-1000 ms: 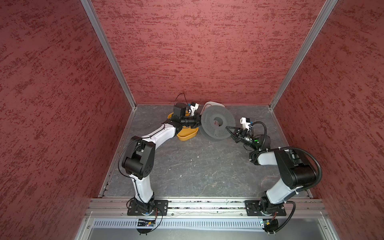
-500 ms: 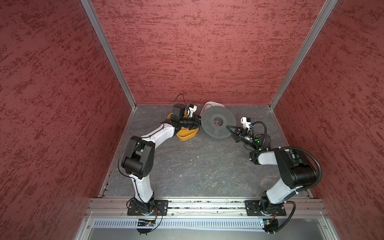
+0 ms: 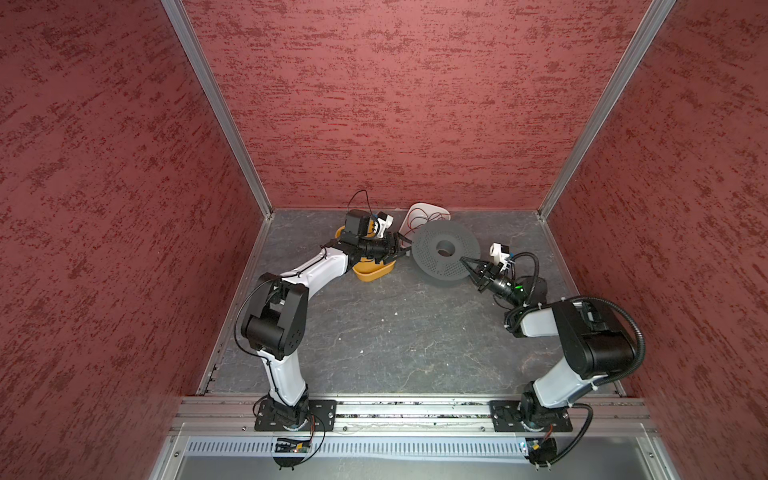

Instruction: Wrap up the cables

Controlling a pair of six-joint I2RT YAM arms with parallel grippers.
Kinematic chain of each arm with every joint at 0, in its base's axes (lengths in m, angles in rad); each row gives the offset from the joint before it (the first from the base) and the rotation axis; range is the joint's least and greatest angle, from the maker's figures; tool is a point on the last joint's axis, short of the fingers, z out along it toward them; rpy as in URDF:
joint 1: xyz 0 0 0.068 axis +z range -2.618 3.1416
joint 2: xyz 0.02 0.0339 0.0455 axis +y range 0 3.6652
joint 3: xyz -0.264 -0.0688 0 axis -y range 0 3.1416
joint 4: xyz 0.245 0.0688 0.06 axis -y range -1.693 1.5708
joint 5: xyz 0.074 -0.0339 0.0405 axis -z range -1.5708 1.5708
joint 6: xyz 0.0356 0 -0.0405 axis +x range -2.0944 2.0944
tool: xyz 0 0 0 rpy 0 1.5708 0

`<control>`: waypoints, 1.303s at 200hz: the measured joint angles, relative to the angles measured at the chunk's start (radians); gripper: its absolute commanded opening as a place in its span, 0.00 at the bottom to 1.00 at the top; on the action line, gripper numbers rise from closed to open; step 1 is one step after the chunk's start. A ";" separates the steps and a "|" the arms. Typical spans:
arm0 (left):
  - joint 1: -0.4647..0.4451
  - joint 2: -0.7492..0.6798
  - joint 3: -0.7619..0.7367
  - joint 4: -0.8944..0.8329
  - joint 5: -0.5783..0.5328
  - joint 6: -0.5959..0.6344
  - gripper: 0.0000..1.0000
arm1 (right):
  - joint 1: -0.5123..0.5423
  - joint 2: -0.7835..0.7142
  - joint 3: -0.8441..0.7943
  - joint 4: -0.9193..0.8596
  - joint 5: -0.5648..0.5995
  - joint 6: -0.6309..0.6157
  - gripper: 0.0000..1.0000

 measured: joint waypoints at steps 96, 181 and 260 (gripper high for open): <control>0.000 0.000 0.000 -0.098 -0.024 0.057 0.69 | -0.094 -0.028 -0.067 0.000 -0.018 0.029 0.00; 0.003 -0.007 0.000 -0.149 -0.046 0.094 0.69 | -0.138 -0.021 -0.157 0.001 -0.103 0.015 0.00; -0.005 -0.010 0.000 -0.158 -0.048 0.097 0.68 | -0.147 0.090 -0.170 0.000 -0.143 -0.052 0.00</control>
